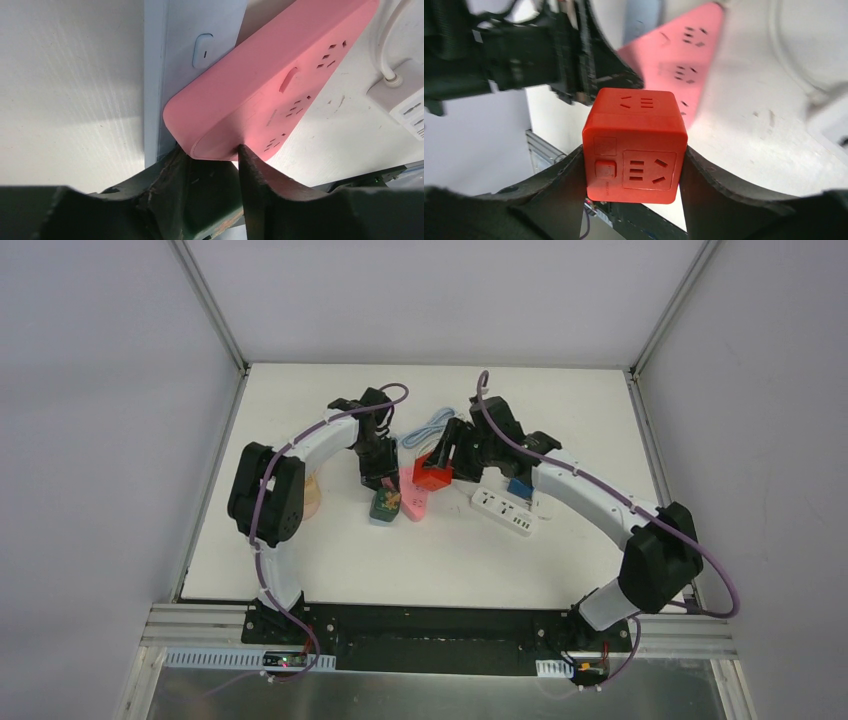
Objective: Pull the plug off the socket
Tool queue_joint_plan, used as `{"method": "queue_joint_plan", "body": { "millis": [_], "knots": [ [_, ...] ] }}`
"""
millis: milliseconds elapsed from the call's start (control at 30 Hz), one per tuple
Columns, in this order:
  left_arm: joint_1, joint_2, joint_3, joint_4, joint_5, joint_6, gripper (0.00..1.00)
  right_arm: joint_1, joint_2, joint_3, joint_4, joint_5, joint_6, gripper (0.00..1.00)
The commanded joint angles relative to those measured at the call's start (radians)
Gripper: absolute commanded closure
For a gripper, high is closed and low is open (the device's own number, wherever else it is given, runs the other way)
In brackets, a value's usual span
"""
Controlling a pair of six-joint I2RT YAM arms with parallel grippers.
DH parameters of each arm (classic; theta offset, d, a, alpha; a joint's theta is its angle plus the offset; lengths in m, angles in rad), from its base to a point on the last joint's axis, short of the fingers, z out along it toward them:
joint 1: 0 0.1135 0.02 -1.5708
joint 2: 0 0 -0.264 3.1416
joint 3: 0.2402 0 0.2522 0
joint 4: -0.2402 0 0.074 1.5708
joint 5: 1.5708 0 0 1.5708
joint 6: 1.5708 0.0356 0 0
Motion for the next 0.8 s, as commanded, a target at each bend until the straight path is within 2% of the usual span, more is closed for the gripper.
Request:
{"method": "queue_joint_plan", "body": {
  "millis": [0, 167, 267, 433, 633, 700, 767],
  "knots": [
    [-0.004, 0.041, 0.014, -0.045, -0.036, 0.047, 0.54, -0.022, -0.130, -0.094, -0.069, 0.045, -0.012, 1.00],
    [-0.004, -0.013, 0.090, -0.041, 0.016, 0.048, 0.35, -0.027, -0.212, -0.271, -0.086, 0.043, 0.003, 1.00],
    [-0.005, -0.058, 0.093, -0.019, 0.013, 0.045, 0.29, -0.027, -0.254, -0.358, -0.070, -0.010, 0.016, 1.00],
    [-0.001, -0.120, 0.064, 0.003, -0.058, 0.036, 0.26, -0.027, -0.322, -0.475, -0.034, -0.078, 0.041, 1.00],
    [0.005, -0.212, -0.040, 0.085, -0.145, 0.008, 0.26, -0.026, -0.329, -0.553, -0.044, -0.099, 0.042, 0.99],
    [0.005, -0.236, -0.069, 0.105, -0.170, 0.000, 0.26, -0.027, -0.326, -0.567, -0.049, -0.092, 0.044, 0.96],
    [0.006, -0.257, -0.094, 0.121, -0.194, -0.007, 0.26, -0.026, -0.327, -0.577, -0.062, -0.067, 0.049, 0.86]
  ]
}}
